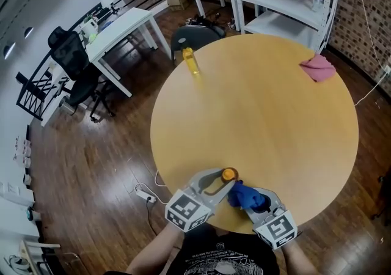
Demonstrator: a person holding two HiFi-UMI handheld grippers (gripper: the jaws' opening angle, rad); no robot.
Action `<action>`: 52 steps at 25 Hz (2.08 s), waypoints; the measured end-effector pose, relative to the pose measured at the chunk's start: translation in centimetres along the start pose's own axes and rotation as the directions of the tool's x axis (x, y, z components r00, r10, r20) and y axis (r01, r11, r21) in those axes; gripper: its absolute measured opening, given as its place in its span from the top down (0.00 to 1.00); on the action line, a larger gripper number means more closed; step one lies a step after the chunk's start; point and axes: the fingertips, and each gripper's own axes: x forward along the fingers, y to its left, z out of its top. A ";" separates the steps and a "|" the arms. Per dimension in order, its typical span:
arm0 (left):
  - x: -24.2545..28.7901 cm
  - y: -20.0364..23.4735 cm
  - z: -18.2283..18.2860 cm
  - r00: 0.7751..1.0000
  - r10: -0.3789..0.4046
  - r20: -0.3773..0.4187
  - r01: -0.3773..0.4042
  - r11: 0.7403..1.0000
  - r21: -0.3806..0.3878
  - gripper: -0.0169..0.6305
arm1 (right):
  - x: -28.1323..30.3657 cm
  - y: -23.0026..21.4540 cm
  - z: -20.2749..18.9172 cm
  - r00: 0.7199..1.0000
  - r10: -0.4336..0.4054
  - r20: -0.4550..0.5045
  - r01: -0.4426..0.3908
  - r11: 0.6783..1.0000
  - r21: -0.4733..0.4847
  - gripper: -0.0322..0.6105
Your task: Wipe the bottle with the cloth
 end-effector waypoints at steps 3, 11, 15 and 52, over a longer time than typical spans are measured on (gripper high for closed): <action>0.3 0.1 0.1 1.000 -0.001 -0.005 0.001 1.000 0.015 0.75 | -0.7 -1.6 0.2 0.999 -0.039 0.021 0.039 0.999 0.016 0.80; -0.3 -0.1 0.0 1.000 -0.015 -0.002 0.015 1.000 0.004 0.75 | -1.9 -5.3 -0.2 0.982 -0.186 0.036 0.179 0.972 0.150 0.80; -0.1 -0.1 0.1 1.000 -0.025 -0.006 0.025 1.000 0.003 0.75 | -0.3 -5.4 0.4 0.991 -0.125 0.042 0.117 0.982 0.149 0.80; 0.1 -0.3 0.3 0.998 -0.063 0.001 0.063 0.998 0.010 0.75 | 8.6 -5.7 2.2 0.841 0.526 -0.130 -0.536 0.842 -0.059 0.80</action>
